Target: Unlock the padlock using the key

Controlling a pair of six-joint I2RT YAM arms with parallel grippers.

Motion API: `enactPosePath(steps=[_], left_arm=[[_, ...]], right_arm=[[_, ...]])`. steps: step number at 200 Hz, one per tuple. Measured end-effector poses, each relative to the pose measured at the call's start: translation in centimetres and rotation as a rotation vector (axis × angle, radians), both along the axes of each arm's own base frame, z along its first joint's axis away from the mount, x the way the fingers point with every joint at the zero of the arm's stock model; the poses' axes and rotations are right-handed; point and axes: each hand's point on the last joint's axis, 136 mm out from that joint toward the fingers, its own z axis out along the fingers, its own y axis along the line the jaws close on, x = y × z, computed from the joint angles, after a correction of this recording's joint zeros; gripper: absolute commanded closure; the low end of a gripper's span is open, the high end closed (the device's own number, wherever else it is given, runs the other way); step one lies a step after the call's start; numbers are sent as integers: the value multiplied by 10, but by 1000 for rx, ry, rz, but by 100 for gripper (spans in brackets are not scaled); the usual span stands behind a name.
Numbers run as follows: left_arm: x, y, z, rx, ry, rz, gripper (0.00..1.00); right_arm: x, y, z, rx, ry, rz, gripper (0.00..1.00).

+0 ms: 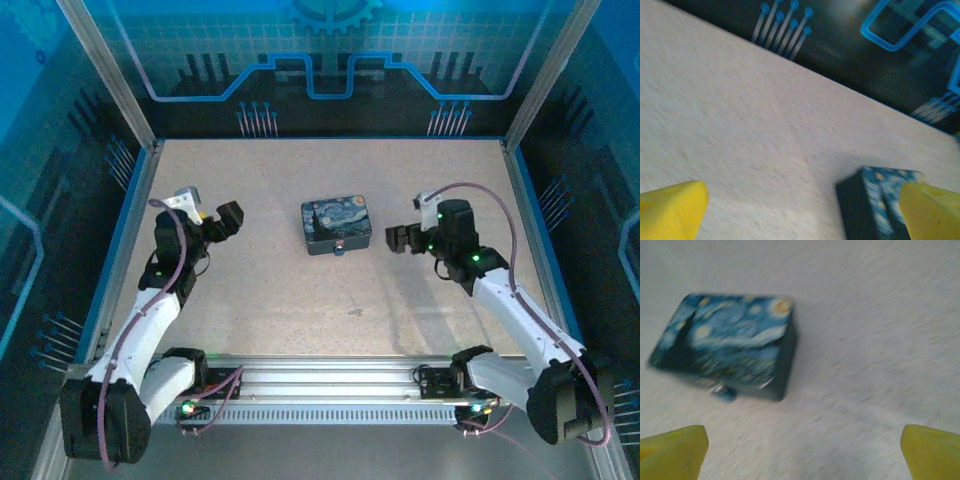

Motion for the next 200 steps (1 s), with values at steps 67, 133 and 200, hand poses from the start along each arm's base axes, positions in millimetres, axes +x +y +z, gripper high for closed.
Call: enactPosePath(steps=[67,133,200], left_arm=[[-44,-105,-63,-295,269,-255,1],[-42,-139,-78,-350,321,-312,1],[-41,-140,-76,-363,316,-309,1]], right_arm=[[-96,72,-82,-38,533,234,24],[-116,98,-121,-153,786,311,42],[-127,107,-143,-244,894,337,54]])
